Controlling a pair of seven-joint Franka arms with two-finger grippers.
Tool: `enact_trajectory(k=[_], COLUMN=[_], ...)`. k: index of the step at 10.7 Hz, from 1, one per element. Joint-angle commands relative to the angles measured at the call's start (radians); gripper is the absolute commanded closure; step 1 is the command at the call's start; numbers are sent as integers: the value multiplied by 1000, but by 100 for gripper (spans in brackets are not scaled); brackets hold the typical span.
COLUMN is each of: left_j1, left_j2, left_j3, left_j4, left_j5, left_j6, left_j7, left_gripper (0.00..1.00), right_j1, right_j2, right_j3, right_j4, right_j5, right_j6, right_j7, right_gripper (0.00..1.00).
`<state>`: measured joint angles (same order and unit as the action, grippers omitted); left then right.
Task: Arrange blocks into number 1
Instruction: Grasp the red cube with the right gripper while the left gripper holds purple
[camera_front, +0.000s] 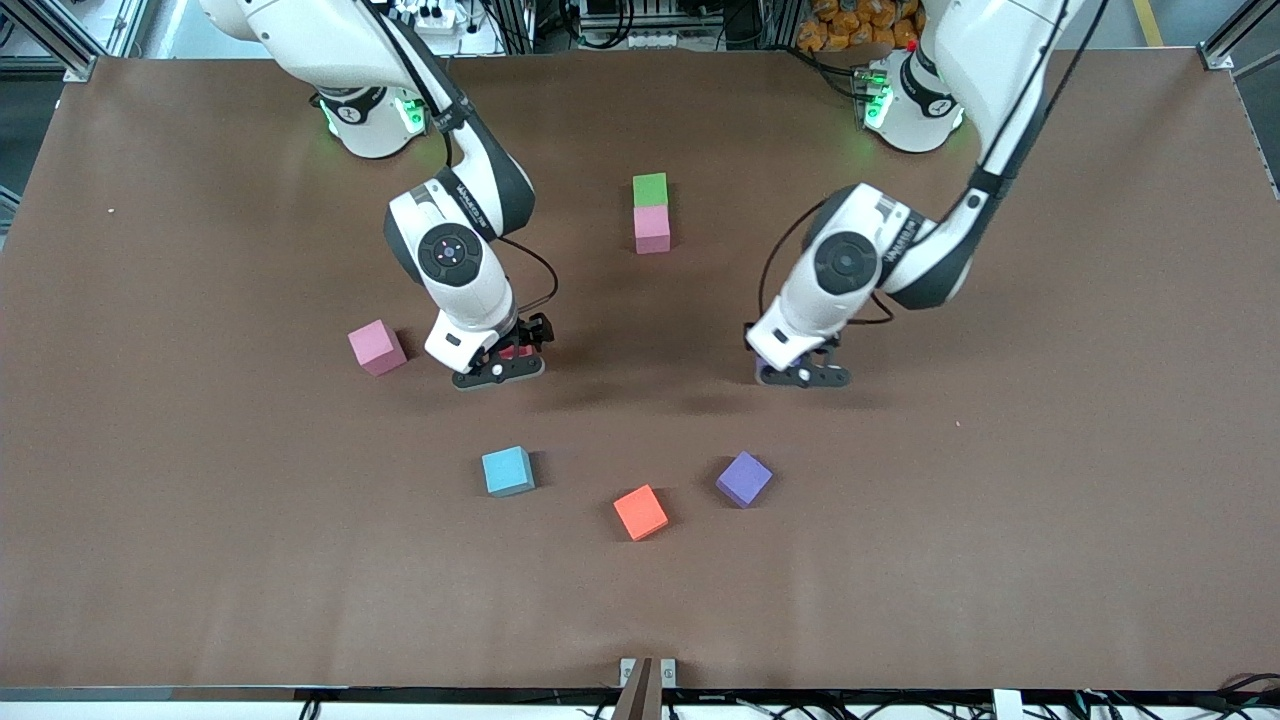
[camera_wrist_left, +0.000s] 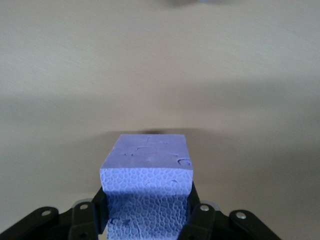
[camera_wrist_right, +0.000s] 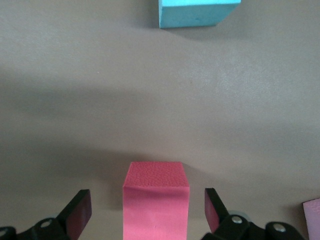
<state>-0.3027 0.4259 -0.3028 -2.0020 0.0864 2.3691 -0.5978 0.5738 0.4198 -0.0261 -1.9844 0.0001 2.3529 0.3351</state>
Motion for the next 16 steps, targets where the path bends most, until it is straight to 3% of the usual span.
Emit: enact_trajectory(k=[1, 3, 10, 13, 15, 16], left_j1=[-82, -159, -331, -351, -355, -364], left_j2=[-10, -3, 105, 122, 128, 134], left_j3=[4, 4, 7, 7, 7, 7], left_j4=[2, 22, 97, 94, 88, 88], left_j5=[-34, -111, -175, -174, -174, -174], left_j6=[-5, -7, 5, 19, 19, 19], left_j7=[-92, -135, -258, -295, -312, -315], left_gripper=[100, 100, 100, 100, 100, 100], right_j1=[-11, -8, 8, 2, 5, 5], right_j2=[13, 13, 36, 60, 62, 62], right_j3=[6, 6, 6, 5, 5, 5], right_j4=[-7, -26, -69, -70, -65, -63], right_j5=[12, 12, 12, 14, 65, 75], right_j6=[3, 3, 46, 74, 75, 74], right_j7=[12, 12, 12, 12, 12, 12], right_gripper=[1, 2, 7, 22, 42, 44])
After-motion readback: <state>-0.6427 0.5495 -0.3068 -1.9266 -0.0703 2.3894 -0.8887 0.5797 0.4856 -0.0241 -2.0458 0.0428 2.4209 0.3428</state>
